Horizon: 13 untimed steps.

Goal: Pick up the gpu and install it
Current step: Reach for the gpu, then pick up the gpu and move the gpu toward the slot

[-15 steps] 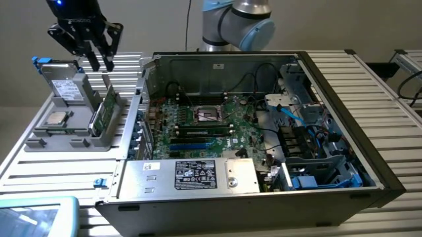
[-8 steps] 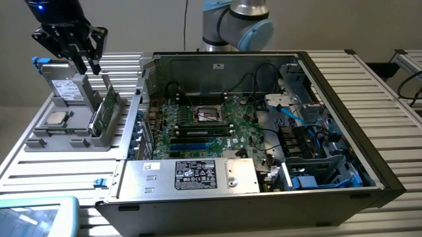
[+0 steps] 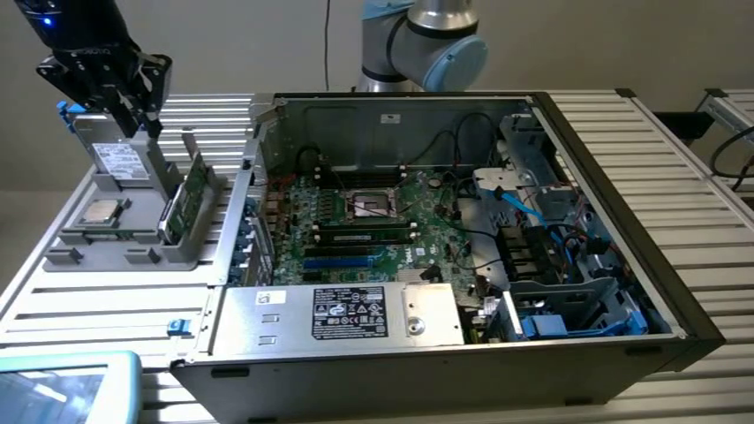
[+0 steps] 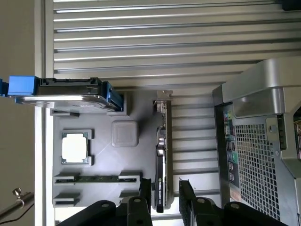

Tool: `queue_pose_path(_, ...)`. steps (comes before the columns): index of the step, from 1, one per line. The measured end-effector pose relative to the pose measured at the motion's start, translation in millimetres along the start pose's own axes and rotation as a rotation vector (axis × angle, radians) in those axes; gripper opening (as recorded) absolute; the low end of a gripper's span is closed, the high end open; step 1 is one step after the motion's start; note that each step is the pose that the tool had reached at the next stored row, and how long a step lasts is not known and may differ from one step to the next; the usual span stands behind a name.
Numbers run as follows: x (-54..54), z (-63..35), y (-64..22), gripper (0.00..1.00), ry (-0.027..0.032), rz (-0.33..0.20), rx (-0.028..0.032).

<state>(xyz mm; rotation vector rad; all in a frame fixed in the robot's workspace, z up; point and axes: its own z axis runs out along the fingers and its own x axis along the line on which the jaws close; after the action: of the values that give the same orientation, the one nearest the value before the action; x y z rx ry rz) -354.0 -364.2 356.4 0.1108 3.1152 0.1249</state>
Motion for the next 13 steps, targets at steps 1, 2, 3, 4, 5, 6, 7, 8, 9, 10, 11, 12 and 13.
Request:
queue_pose_path(1,0.0,0.0,0.0,0.38,0.0001,0.000,0.0000)
queue_pose_path(2,0.0,0.0,0.0,0.38,0.0002,0.000,0.0000)
queue_pose_path(3,0.1,-0.1,0.0,0.38,0.0004,0.000,0.0000)
queue_pose_path(4,0.1,0.0,0.0,0.38,0.0005,0.000,0.0000)
queue_pose_path(5,0.1,-0.1,0.0,0.38,0.0007,0.000,0.0001)
queue_pose_path(6,0.1,-0.1,0.0,0.38,0.0007,0.000,0.0001)
queue_pose_path(7,0.1,-0.1,0.0,0.38,0.0008,0.000,0.0001)
queue_pose_path(8,0.1,0.0,0.0,0.38,0.0008,0.000,0.0001)
queue_pose_path(9,0.1,0.0,0.0,0.38,0.0008,0.000,0.0001)
queue_pose_path(10,0.1,0.0,0.0,0.38,0.0009,0.000,0.0001)
queue_pose_path(11,0.1,0.0,0.0,0.38,0.0009,0.000,0.0001)
queue_pose_path(12,0.1,0.0,0.0,0.38,0.0009,0.000,0.0001)
queue_pose_path(13,0.1,0.0,0.0,0.38,0.0010,0.000,0.0001)
